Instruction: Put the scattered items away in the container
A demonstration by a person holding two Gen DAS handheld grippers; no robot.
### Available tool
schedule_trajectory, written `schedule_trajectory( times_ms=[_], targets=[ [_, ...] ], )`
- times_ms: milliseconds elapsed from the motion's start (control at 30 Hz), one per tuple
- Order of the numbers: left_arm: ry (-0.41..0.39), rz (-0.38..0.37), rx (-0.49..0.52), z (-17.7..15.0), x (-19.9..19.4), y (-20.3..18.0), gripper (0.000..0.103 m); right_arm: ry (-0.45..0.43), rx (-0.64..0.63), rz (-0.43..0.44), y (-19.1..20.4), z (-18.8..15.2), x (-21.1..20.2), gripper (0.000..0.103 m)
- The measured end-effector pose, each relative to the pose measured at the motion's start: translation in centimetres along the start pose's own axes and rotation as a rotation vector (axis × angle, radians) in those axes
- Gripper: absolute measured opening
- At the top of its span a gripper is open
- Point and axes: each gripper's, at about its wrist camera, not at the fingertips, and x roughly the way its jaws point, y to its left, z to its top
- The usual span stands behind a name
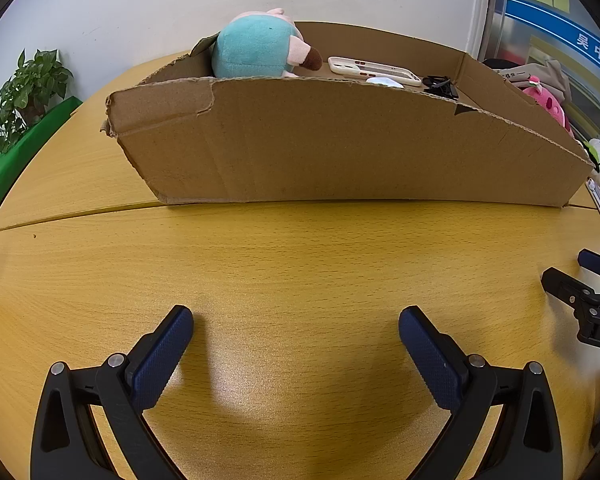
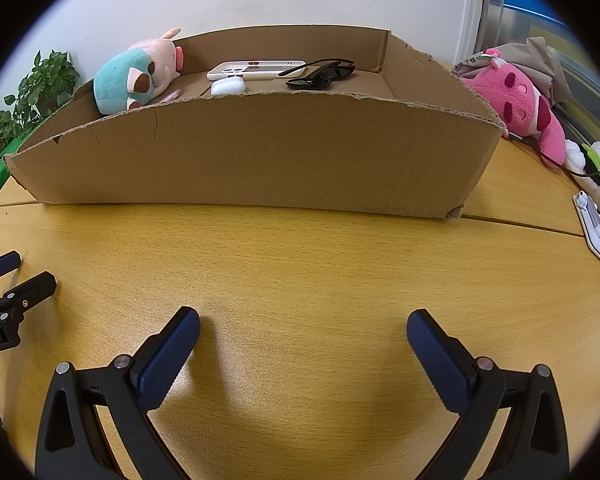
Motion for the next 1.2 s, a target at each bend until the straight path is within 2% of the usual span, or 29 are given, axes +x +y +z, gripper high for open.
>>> schedule_trajectory(
  times_ms=[1200],
  targets=[
    [0.001, 0.002, -0.002, 0.0, 0.01, -0.06, 0.103, -0.003, -0.007, 0.004, 0.0, 0.13, 0.03, 0.103]
  ],
)
